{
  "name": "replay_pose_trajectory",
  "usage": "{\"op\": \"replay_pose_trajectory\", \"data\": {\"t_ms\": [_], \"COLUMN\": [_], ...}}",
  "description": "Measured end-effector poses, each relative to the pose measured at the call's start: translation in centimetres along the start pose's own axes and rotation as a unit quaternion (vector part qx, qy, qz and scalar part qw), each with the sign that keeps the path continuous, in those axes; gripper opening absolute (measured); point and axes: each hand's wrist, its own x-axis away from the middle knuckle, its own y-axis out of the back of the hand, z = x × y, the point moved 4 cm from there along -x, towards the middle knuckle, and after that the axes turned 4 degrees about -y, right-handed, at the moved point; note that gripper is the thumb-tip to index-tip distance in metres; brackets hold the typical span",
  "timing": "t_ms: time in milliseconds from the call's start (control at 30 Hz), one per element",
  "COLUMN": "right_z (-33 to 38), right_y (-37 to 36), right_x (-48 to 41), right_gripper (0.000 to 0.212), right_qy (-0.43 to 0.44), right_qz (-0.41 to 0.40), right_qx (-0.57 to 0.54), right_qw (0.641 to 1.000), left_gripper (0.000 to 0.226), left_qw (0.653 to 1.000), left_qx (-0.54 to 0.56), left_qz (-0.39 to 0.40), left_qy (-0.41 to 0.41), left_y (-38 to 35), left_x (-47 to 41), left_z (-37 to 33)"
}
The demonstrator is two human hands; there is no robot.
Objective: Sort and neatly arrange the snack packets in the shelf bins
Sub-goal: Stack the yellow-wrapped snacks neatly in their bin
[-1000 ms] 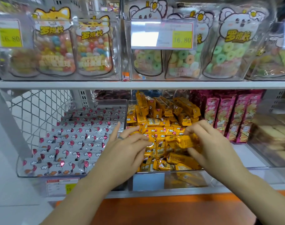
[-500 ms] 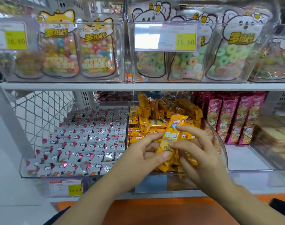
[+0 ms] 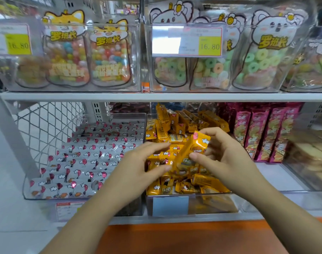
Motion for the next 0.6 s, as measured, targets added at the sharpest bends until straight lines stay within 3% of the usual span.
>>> {"op": "replay_pose_trajectory", "data": {"t_ms": [100, 233, 433, 533, 600], "right_z": [-1.9, -3.4, -4.9, -5.4, -5.9], "right_y": [-1.3, -4.2, -4.3, -1.9, -1.5], "right_x": [0.2, 0.6, 0.4, -0.1, -0.3], "right_gripper": [0.037, 0.026, 0.032, 0.030, 0.028], "right_qy": [-0.042, -0.060, -0.051, -0.066, -0.060], "right_qz": [0.047, 0.118, 0.214, 0.205, 0.242], "right_qx": [0.058, 0.134, 0.177, 0.225, 0.297], "right_qw": [0.996, 0.982, 0.959, 0.950, 0.922], "left_gripper": [0.033, 0.020, 0.035, 0.032, 0.029], "left_qw": [0.998, 0.995, 0.958, 0.953, 0.959], "left_qx": [-0.054, -0.086, -0.251, -0.270, -0.251], "left_qz": [-0.017, 0.023, 0.096, 0.114, 0.110], "left_qy": [-0.006, -0.052, -0.102, -0.079, -0.070], "left_y": [0.7, -0.7, -2.4, -2.7, -2.4], "left_x": [-0.1, 0.1, 0.4, 0.3, 0.4], "left_z": [0.8, 0.6, 0.8, 1.3, 1.5]}}
